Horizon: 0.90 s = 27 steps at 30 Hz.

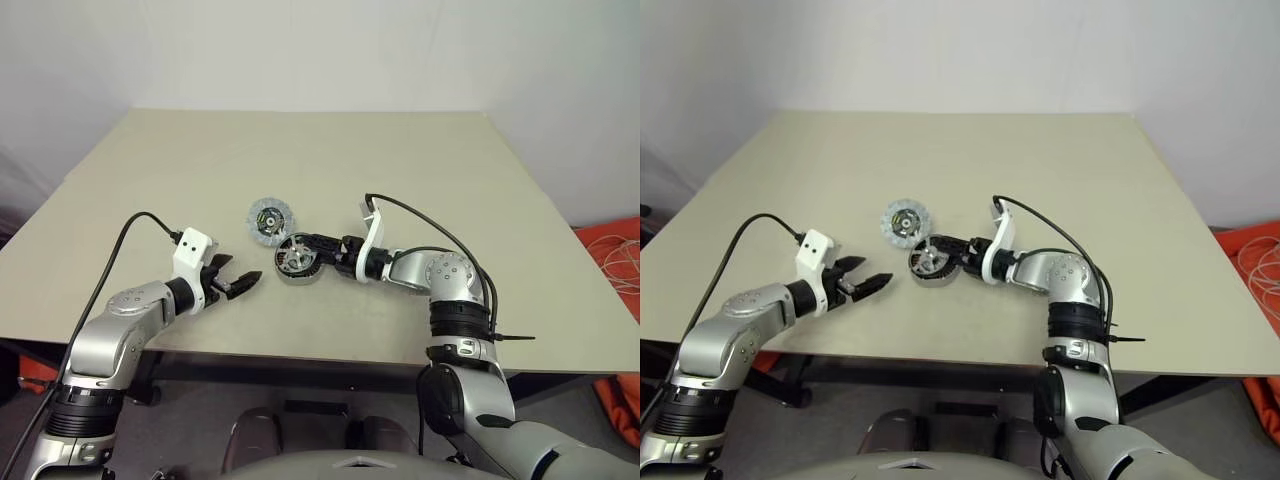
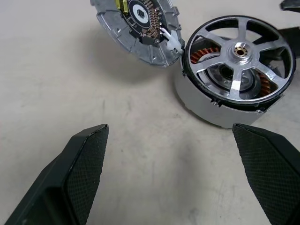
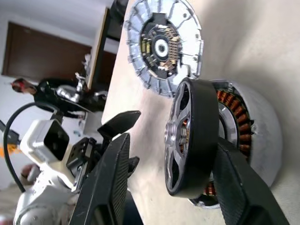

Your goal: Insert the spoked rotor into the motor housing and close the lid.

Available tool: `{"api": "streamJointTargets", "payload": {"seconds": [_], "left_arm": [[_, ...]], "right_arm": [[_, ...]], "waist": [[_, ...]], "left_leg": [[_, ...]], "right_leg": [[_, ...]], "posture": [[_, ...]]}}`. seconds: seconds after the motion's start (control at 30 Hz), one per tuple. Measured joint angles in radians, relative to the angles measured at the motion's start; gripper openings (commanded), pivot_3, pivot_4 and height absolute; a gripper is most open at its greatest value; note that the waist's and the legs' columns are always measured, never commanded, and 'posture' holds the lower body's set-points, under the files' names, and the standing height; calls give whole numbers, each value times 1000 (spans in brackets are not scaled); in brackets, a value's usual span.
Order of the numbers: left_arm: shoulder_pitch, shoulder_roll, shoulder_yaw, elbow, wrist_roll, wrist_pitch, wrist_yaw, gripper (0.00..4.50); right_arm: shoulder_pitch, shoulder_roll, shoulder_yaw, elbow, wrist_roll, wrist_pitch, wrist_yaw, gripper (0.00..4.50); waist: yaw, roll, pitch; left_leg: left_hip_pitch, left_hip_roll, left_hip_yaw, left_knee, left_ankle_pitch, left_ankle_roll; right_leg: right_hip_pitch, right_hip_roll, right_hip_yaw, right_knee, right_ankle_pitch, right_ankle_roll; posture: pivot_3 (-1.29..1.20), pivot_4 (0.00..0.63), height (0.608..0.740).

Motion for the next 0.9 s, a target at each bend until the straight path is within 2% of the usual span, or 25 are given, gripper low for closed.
{"api": "streamJointTargets", "payload": {"seconds": [0.23, 0.53, 0.67, 0.77, 0.9], "left_arm": [[-5, -1, -1, 9, 3, -2, 0, 4500], [-8, -2, -2, 14, 5, -9, -8, 4500], [-9, -2, -2, 14, 7, -9, -8, 4500], [-13, -2, -4, 15, 9, -9, -8, 4500], [-19, -6, -9, 15, 10, -9, -8, 4500]], "right_arm": [[-2, -44, 87, -151, 3, -17, 77, 2951], [6, -68, 148, -161, -26, -85, 113, 2951], [23, -136, 285, -159, -149, -234, 177, 2951], [26, -166, 385, -112, -261, -380, 225, 2341], [26, -149, 488, 21, -394, -564, 279, 1008]], "waist": [[0, 0, 0], [0, 0, 0], [0, 0, 0], [0, 0, 0], [-2, 0, 0]], "left_leg": [[0, 0, 0, -1, 0, 0], [0, 0, 0, 0, 0, 0], [-1, 0, 0, 0, 0, 0], [0, 0, 0, 0, 0, 0], [-1, 0, 0, 0, 0, 0]], "right_leg": [[0, 0, 0, -1, 0, 0], [0, 0, 0, -1, 0, 0], [0, 0, 0, -1, 0, 0], [0, 0, 0, -1, 0, 0], [-1, 0, 0, -1, 0, 0]], "posture": [[0, 0, 740], [0, 0, 740], [0, 0, 740], [0, 0, 740], [0, 0, 740]]}}
